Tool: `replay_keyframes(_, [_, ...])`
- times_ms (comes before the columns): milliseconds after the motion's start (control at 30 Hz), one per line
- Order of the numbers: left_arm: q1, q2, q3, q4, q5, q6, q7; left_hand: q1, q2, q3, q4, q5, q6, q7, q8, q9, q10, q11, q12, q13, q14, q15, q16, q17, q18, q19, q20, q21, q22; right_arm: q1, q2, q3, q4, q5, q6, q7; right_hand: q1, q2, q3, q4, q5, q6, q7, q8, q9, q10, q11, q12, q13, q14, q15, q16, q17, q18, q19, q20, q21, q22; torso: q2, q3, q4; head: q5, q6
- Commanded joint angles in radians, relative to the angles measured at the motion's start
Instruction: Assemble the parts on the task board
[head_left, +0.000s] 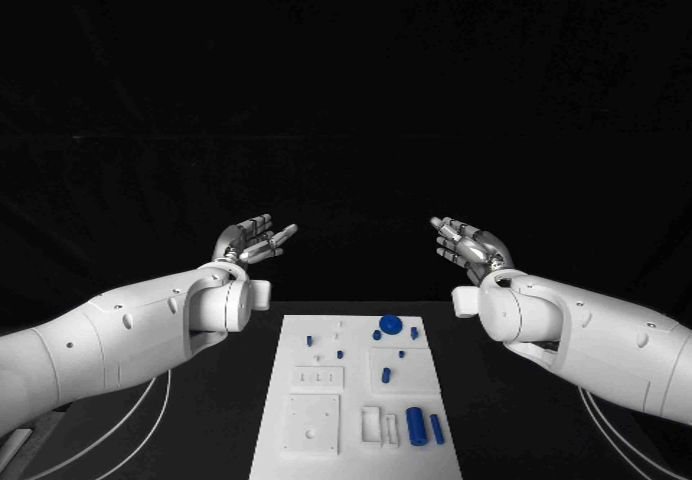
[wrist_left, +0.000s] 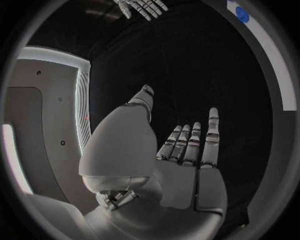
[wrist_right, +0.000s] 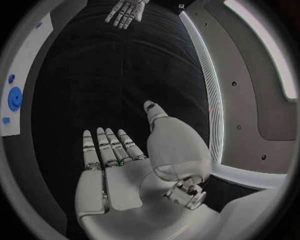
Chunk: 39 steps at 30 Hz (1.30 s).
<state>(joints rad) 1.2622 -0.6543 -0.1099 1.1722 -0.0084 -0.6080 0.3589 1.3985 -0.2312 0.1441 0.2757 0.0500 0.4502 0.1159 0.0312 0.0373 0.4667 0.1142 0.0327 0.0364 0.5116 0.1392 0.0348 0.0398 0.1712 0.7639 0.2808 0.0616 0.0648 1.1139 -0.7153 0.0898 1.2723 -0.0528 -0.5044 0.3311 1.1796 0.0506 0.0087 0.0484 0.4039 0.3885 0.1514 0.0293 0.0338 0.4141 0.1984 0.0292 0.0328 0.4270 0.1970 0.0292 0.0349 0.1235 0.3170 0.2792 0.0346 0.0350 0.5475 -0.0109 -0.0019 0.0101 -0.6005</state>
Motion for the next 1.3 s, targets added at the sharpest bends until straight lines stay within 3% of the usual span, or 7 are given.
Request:
replay_keyframes(33, [0.028, 0.02, -0.013, -0.056, -0.029, 0.136, -0.098, 0.045, -0.005, 0.005, 0.014, 0.005, 0.021, 0.003, 0.008, 0.002, 0.022, 0.002, 0.006, 0.002, 0.022, 0.001, 0.007, 0.002, 0.024, 0.028, 0.006, 0.005, 0.003, 0.013, 0.014, 0.015, -0.062, -0.08, 0.245, -0.144, 0.075, 0.003, 0.007, -0.037, -0.005, 0.055, 0.026, 0.009, 0.004, 0.066, -0.008, 0.008, 0.004, 0.068, -0.01, 0.01, 0.004, 0.033, 0.043, 0.009, 0.009, 0.004, 0.0, -0.0003, -0.0001, 0.0, 0.0])
replay_keyframes(233, [0.055, 0.036, -0.026, -0.107, -0.034, 0.169, -0.125, 0.045, -0.001, 0.007, 0.013, 0.005, 0.025, 0.005, 0.008, 0.002, 0.03, 0.004, 0.006, 0.002, 0.025, 0.001, 0.007, 0.002, 0.024, 0.029, 0.006, 0.005, 0.003, 0.03, 0.031, 0.037, -0.14, -0.109, 0.357, -0.214, 0.129, -0.006, 0.021, -0.116, -0.031, 0.141, 0.027, 0.013, 0.008, 0.163, -0.007, 0.012, 0.008, 0.208, -0.006, 0.015, 0.01, 0.05, 0.168, 0.0, 0.027, 0.014, 0.0, -0.0003, -0.0001, 0.0, 0.0])
replay_keyframes(367, [0.055, 0.037, -0.027, -0.109, -0.034, 0.17, -0.126, 0.045, 0.003, 0.009, 0.011, 0.004, 0.036, 0.011, 0.009, 0.003, 0.047, 0.01, 0.007, 0.003, 0.033, 0.002, 0.007, 0.003, 0.025, 0.03, 0.006, 0.005, 0.003, 0.035, 0.036, 0.044, -0.164, -0.119, 0.391, -0.235, 0.149, -0.013, 0.045, -0.175, -0.035, 0.28, 0.029, 0.021, 0.015, 0.325, -0.003, 0.018, 0.015, 0.441, 0.001, 0.027, 0.02, 0.005, 0.403, -0.06, 0.07, 0.029, 0.0, -0.0003, -0.0001, 0.0, 0.0])
replay_keyframes(433, [0.057, 0.025, -0.027, -0.098, -0.038, 0.193, -0.121, 0.046, 0.01, 0.012, 0.009, 0.004, 0.046, 0.015, 0.009, 0.003, 0.066, 0.014, 0.008, 0.004, 0.042, 0.003, 0.008, 0.003, 0.025, 0.031, 0.006, 0.005, 0.003, 0.021, 0.041, 0.045, -0.196, -0.435, 0.297, -0.182, 0.152, -0.019, 0.066, -0.199, -0.035, 0.407, 0.021, 0.025, 0.021, 0.494, -0.014, 0.025, 0.022, 0.593, -0.021, 0.03, 0.027, -0.002, 0.513, -0.085, 0.098, 0.035, 0.01, -0.0052, 0.0077, 0.016, -0.032])
replay_keyframes(633, [0.057, -0.008, -0.027, -0.044, -0.057, 0.182, -0.087, 0.011, 0.096, 0.022, -0.102, 0.008, 0.237, 0.046, 0.019, 0.012, 0.384, 0.042, 0.019, 0.015, 0.411, 0.021, 0.034, 0.02, 0.045, 0.133, -0.02, 0.047, 0.016, 0.015, 0.045, 0.045, -0.19, -0.699, 0.249, -0.164, 0.116, -0.051, 0.193, -0.27, -0.012, 0.649, -0.006, 0.036, 0.032, 0.679, -0.067, 0.029, 0.025, 0.821, -0.108, 0.046, 0.039, -0.008, 0.714, -0.179, 0.17, 0.045, 0.026, -0.0071, 0.014, 0.011, -0.031])
replay_keyframes(833, [0.057, -0.059, -0.028, 0.045, -0.121, 0.192, -0.068, -0.029, 0.169, 0.002, -0.241, 0.015, 0.502, 0.039, 0.03, 0.025, 0.591, 0.029, 0.023, 0.022, 0.604, -0.004, 0.055, 0.031, -0.055, 0.264, -0.146, 0.125, 0.035, 0.012, 0.04, 0.045, -0.157, -0.962, 0.215, -0.165, 0.102, -0.074, 0.206, -0.301, -0.027, 0.724, -0.022, 0.038, 0.035, 0.767, -0.11, 0.029, 0.025, 1.087, -0.199, 0.142, 0.104, 0.01, 0.948, -0.275, 0.316, 0.107, 0.051, -0.0077, 0.0251, -0.001, -0.03])
replay_keyframes(1300, [0.056, -0.166, -0.034, 0.255, -0.213, 0.233, -0.065, -0.039, 0.191, -0.01, -0.28, 0.015, 0.544, 0.034, 0.032, 0.027, 0.67, 0.006, 0.026, 0.023, 0.732, -0.059, 0.114, 0.041, -0.099, 0.298, -0.219, 0.255, 0.101, -0.032, 0.063, 0.045, -0.126, -1.485, 0.217, -0.299, 0.075, -0.12, 0.271, -0.332, -0.06, 0.71, -0.033, 0.033, 0.033, 0.74, -0.116, 0.028, 0.025, 1.033, -0.223, 0.745, 0.473, 0.014, 1.092, -0.328, 0.611, 0.325, 0.099, -0.0134, 0.066, -0.04, -0.018])
